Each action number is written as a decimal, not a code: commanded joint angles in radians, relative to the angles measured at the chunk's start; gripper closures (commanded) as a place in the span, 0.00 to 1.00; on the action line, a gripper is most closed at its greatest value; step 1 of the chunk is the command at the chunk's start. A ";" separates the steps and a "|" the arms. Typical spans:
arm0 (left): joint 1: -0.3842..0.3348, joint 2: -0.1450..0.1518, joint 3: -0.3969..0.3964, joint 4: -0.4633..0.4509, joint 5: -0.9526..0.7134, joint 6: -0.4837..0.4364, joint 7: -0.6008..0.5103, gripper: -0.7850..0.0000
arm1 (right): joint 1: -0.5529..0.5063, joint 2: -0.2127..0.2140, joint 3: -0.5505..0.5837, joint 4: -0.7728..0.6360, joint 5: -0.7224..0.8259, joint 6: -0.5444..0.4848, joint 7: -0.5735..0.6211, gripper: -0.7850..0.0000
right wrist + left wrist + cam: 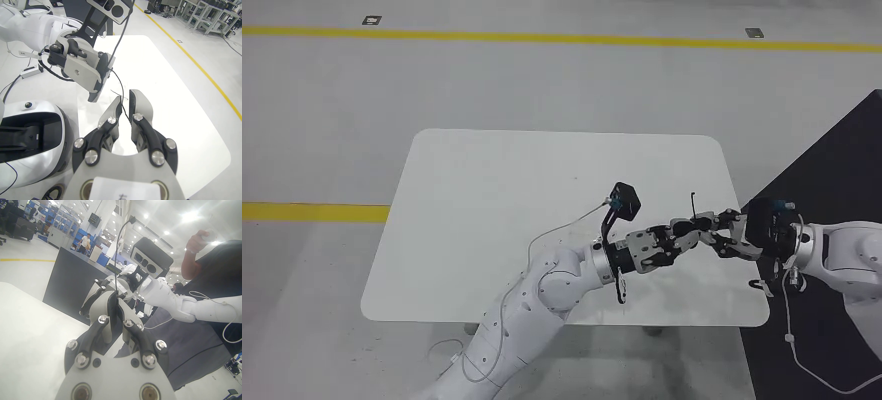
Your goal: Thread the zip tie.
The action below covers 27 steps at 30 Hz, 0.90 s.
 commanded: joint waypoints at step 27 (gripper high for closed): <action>-0.027 -0.004 0.041 0.044 -0.048 0.040 -0.155 1.00 | -0.023 -0.014 0.076 0.005 -0.011 0.028 -0.051 1.00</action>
